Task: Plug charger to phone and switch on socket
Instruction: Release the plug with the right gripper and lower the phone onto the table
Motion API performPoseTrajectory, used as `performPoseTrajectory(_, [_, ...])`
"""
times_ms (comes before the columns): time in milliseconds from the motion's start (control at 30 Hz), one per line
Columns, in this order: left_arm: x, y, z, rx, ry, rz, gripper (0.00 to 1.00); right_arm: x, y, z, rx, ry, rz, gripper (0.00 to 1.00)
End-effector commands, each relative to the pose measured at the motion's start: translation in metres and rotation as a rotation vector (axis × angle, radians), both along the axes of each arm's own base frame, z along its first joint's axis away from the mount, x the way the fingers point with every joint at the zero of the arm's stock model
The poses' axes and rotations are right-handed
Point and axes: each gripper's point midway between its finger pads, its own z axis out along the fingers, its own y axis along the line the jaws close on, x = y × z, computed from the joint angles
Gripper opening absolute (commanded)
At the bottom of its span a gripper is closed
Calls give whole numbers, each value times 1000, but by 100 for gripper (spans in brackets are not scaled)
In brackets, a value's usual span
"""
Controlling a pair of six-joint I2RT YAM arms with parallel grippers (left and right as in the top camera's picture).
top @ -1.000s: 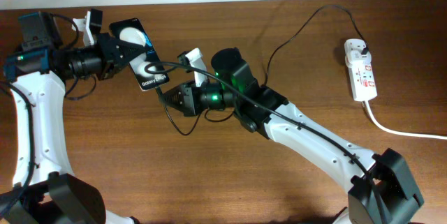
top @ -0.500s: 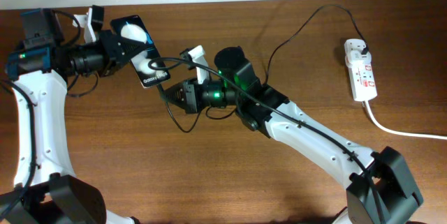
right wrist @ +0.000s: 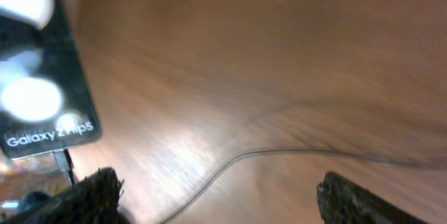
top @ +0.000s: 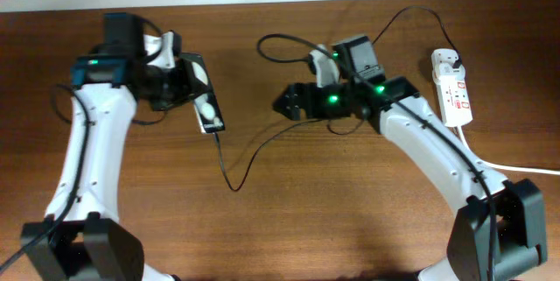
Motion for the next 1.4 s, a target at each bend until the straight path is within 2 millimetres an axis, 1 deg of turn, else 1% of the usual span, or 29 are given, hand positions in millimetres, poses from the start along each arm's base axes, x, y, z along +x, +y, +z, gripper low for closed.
performPoseTrajectory(0, [15,-10,-40,139,54,23,0,-10,-35,-16,-117,42,-3,97])
performPoseTrajectory(67, [19,-27,-73,132,127,4,0,-15,-66,-35,-273,96,-75,99])
performPoseTrajectory(100, [19,-31,-84,133,151,-7,0,-18,-75,-40,-326,107,-93,99])
performPoseTrajectory(167, [17,-40,-114,142,212,-32,0,-21,-90,-46,-411,121,-120,99])
performPoseTrajectory(200, [17,-43,-128,147,237,-42,0,-21,-91,-47,-417,121,-122,99])
performPoseTrajectory(233, [18,-46,-136,150,249,-47,0,-21,-91,-47,-416,121,-122,99])
performPoseTrajectory(300, [16,-49,-147,150,271,-58,0,-21,-91,-47,-416,121,-122,99])
performPoseTrajectory(367, [18,-53,-149,164,247,-97,0,-21,-91,-47,-416,120,-122,99])
performPoseTrajectory(467, [20,-56,-154,171,244,-101,0,-21,-91,-47,-416,120,-122,99])
performPoseTrajectory(533, [18,-56,-169,177,274,-105,0,-21,-91,-47,-416,121,-122,99])
performPoseTrajectory(600, [16,-56,-175,180,289,-105,0,-21,-91,-47,-416,120,-122,99])
performPoseTrajectory(700, [18,-56,-175,180,283,-105,10,-21,-91,-47,-416,120,-122,99])
performPoseTrajectory(767, [18,-53,-176,197,282,-100,13,-21,-91,-47,-416,120,-122,99])
performPoseTrajectory(800, [18,-50,-177,220,281,-97,17,-21,-91,-47,-416,120,-122,99])
performPoseTrajectory(833, [18,-49,-177,233,280,-95,17,-21,-91,-47,-416,120,-122,99])
performPoseTrajectory(867, [18,-48,-178,246,278,-95,21,-21,-91,-47,-416,120,-122,99])
performPoseTrajectory(933, [18,-49,-178,251,276,-96,23,-21,-91,-47,-416,120,-122,99])
performPoseTrajectory(1000, [18,-49,-178,251,276,-96,29,-21,-91,-47,-416,120,-122,99])
performPoseTrajectory(1267, [18,-48,-178,253,275,-95,36,-21,-91,-47,-416,121,-122,99])
performPoseTrajectory(1367, [18,-48,-178,253,275,-95,36,-21,-91,-47,-416,120,-122,99])
